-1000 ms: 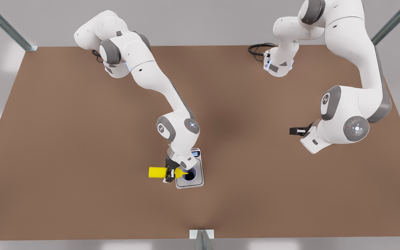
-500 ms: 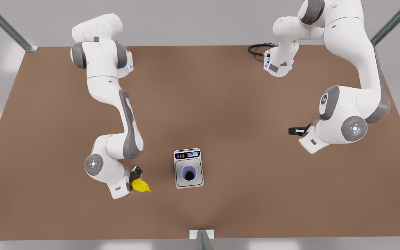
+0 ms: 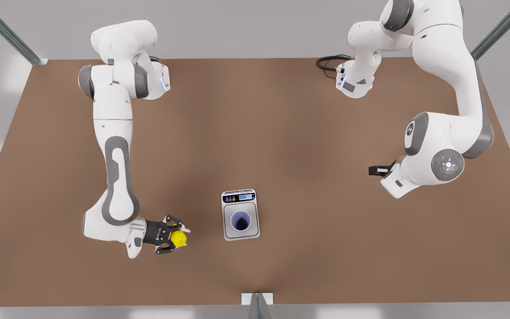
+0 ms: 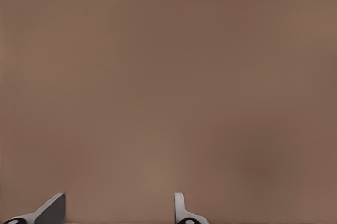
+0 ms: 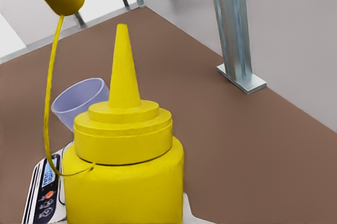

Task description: Move cup to the weight, pick up sauce bottle, pour sauce

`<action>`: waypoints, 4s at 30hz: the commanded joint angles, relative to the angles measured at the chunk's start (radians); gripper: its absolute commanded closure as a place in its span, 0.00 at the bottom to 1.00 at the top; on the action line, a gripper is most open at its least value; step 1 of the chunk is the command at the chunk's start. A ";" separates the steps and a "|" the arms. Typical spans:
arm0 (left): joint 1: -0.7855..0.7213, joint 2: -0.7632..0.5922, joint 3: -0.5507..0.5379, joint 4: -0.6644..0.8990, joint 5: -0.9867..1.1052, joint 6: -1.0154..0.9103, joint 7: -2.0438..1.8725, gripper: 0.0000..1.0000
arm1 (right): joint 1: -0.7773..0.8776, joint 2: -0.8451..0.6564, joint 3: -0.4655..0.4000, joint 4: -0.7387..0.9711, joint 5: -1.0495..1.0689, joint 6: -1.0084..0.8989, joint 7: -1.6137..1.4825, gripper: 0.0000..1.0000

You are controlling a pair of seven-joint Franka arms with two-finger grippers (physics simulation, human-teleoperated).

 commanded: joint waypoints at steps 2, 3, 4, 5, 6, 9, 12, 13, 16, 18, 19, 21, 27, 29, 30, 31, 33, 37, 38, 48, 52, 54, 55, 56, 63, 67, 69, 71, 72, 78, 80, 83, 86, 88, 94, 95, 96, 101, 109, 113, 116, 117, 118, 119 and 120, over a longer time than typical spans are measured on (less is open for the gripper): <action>0.002 0.000 0.000 0.001 0.007 0.017 0.001 0.00 | -0.056 0.030 0.073 0.001 0.107 -0.039 -0.646 0.46; 0.002 0.000 0.000 0.001 0.007 0.017 0.001 0.00 | -0.057 0.036 0.076 0.001 0.118 -0.039 -0.656 0.46; 0.000 0.000 0.000 0.001 0.007 0.017 0.001 0.00 | -0.057 0.036 0.076 -0.001 0.140 -0.039 -0.663 0.46; 0.000 0.000 0.000 0.001 0.007 0.016 0.001 0.00 | -0.059 0.040 0.079 -0.001 0.155 -0.041 -0.665 0.46; 0.002 0.000 0.000 0.001 0.007 0.016 0.001 0.00 | -0.062 0.047 0.079 0.001 0.161 -0.042 -0.665 0.46; 0.000 0.000 0.000 0.007 0.008 0.012 0.003 0.00 | -0.073 0.059 0.095 -0.004 0.181 -0.047 -0.677 0.46; 0.002 0.000 0.000 0.009 0.008 0.014 0.004 0.00 | -0.076 0.061 0.099 -0.004 0.209 -0.047 -0.731 0.46; 0.002 0.000 0.000 0.009 0.008 0.014 0.004 0.00 | -0.076 0.063 0.099 -0.004 0.216 -0.045 -0.758 0.45; 0.000 0.000 0.000 0.007 0.008 0.014 0.004 0.00 | -0.077 0.078 0.099 -0.002 0.241 -0.044 -0.823 0.45; 0.003 0.000 0.000 0.004 0.016 0.005 0.004 0.00 | -0.088 0.084 0.130 -0.001 0.244 -0.044 -0.834 0.45; 0.011 0.000 0.000 0.004 0.021 -0.001 0.006 0.00 | -0.094 0.084 0.138 -0.001 0.246 -0.042 -0.834 0.45; 0.013 0.000 0.000 0.006 0.022 0.005 0.004 0.00 | -0.103 0.084 0.152 -0.002 0.256 -0.044 -0.832 0.45; 0.014 0.000 -0.002 0.006 0.021 0.009 0.004 0.00 | -0.114 0.115 0.181 -0.004 0.264 -0.044 -0.832 0.45; 0.013 0.000 -0.002 0.007 0.021 0.009 0.004 0.00 | -0.119 0.122 0.185 -0.001 0.264 -0.044 -0.834 0.45; 0.011 0.000 -0.002 0.007 0.021 0.009 0.004 0.00 | -0.119 0.122 0.185 -0.001 0.264 -0.044 -0.834 0.45; 0.011 0.000 -0.002 0.007 0.021 0.009 0.004 0.00 | -0.119 0.125 0.185 -0.001 0.264 -0.044 -0.832 0.45; 0.011 0.000 -0.002 0.007 0.021 0.008 0.003 0.00 | -0.120 0.142 0.187 0.007 0.264 -0.042 -0.832 0.45; 0.009 0.000 -0.002 0.007 0.021 0.009 0.004 0.00 | -0.119 0.147 0.187 0.007 0.264 -0.042 -0.829 0.45; 0.009 0.000 -0.002 0.007 0.021 0.009 0.004 0.00 | -0.119 0.147 0.187 0.007 0.264 -0.042 -0.827 0.45; 0.009 -0.002 -0.002 0.009 0.021 0.008 0.001 0.00 | -0.119 0.158 0.205 0.005 0.264 -0.034 -0.818 0.10; 0.009 -0.002 -0.002 0.009 0.022 0.009 0.001 0.00 | -0.120 0.158 0.205 0.005 0.264 -0.034 -0.815 0.00; 0.009 -0.002 -0.002 0.009 0.022 0.009 0.001 0.00 | -0.120 0.158 0.205 0.005 0.264 -0.034 -0.815 0.00; 0.011 -0.002 -0.002 0.009 0.021 0.009 0.001 0.00 | -0.122 0.158 0.205 0.005 0.264 -0.034 -0.815 0.00; 0.011 -0.002 -0.002 0.009 0.022 0.009 0.001 0.00 | -0.122 0.158 0.205 0.005 0.264 -0.036 -0.815 0.00; 0.008 -0.002 -0.003 0.012 0.022 0.006 0.001 0.00 | -0.129 0.158 0.205 0.007 0.262 -0.036 -0.817 0.00; 0.008 -0.002 -0.002 0.012 0.022 0.008 0.001 0.00 | -0.129 0.158 0.205 0.010 0.262 -0.034 -0.814 0.00; 0.008 -0.002 -0.002 0.010 0.022 0.008 0.001 0.00 | -0.129 0.158 0.204 0.010 0.262 -0.034 -0.814 0.00; 0.008 -0.002 -0.002 0.010 0.022 0.009 0.001 0.00 | -0.129 0.158 0.202 0.012 0.262 -0.033 -0.814 0.00; 0.008 -0.002 -0.002 0.010 0.022 0.009 0.001 0.00 | -0.129 0.156 0.202 0.012 0.262 -0.034 -0.814 0.00; 0.008 -0.002 -0.002 0.012 0.022 0.009 0.001 0.00 | -0.154 0.153 0.199 0.010 0.261 -0.034 -0.815 0.00; 0.006 -0.002 -0.002 0.012 0.022 0.009 0.001 0.00 | -0.163 0.153 0.199 0.010 0.259 -0.034 -0.817 0.00; 0.006 -0.002 -0.002 0.012 0.022 0.008 0.001 0.00 | -0.201 0.153 0.201 0.007 0.256 -0.057 -0.829 0.00; 0.006 -0.002 -0.002 0.012 0.022 0.008 0.001 0.00 | -0.201 0.145 0.204 0.002 0.255 -0.057 -0.823 0.00; 0.006 -0.002 -0.002 0.012 0.022 0.009 0.001 0.00 | -0.234 0.144 0.204 0.001 0.246 -0.073 -0.826 0.00; 0.008 -0.002 -0.002 0.012 0.022 0.009 0.001 0.00 | -0.373 0.026 0.193 0.008 -0.183 -0.166 -0.382 0.00; 0.008 -0.002 -0.002 0.012 0.022 0.009 0.001 0.00 | -0.382 -0.031 0.191 0.013 -0.398 -0.275 0.115 0.00; 0.008 -0.002 -0.002 0.012 0.022 0.009 0.001 0.00 | -0.386 -0.089 0.185 0.012 -0.553 -0.355 0.494 0.00; 0.008 -0.002 -0.002 0.012 0.022 0.008 0.001 0.00 | -0.120 -0.261 0.184 0.143 -1.393 -0.413 1.730 0.00; 0.006 -0.002 -0.002 0.012 0.021 0.008 0.000 0.00 | -0.091 -0.858 0.202 -0.163 -1.492 -0.622 1.616 0.00; 0.008 -0.002 -0.002 0.012 0.022 0.006 0.006 0.00 | -0.094 -0.907 0.202 -0.197 -1.492 -0.622 1.615 0.00; 0.013 -0.002 -0.002 0.019 0.022 0.005 0.007 0.00 | -0.096 -0.908 0.202 -0.197 -1.492 -0.622 1.615 0.00; 0.013 -0.002 -0.002 0.019 0.022 0.003 0.007 0.00 | -0.096 -0.908 0.202 -0.197 -1.491 -0.622 1.615 0.00; 0.014 -0.002 -0.002 0.019 0.022 0.003 0.006 0.00 | -0.096 -0.907 0.202 -0.197 -1.497 -0.622 1.615 0.00; 0.013 -0.002 -0.002 0.019 0.021 0.003 0.006 0.00 | -0.096 -0.905 0.202 -0.197 -1.499 -0.622 1.615 0.00; 0.014 -0.002 -0.002 0.019 0.021 0.003 0.004 0.00 | -0.096 -0.907 0.202 -0.197 -1.499 -0.622 1.615 0.00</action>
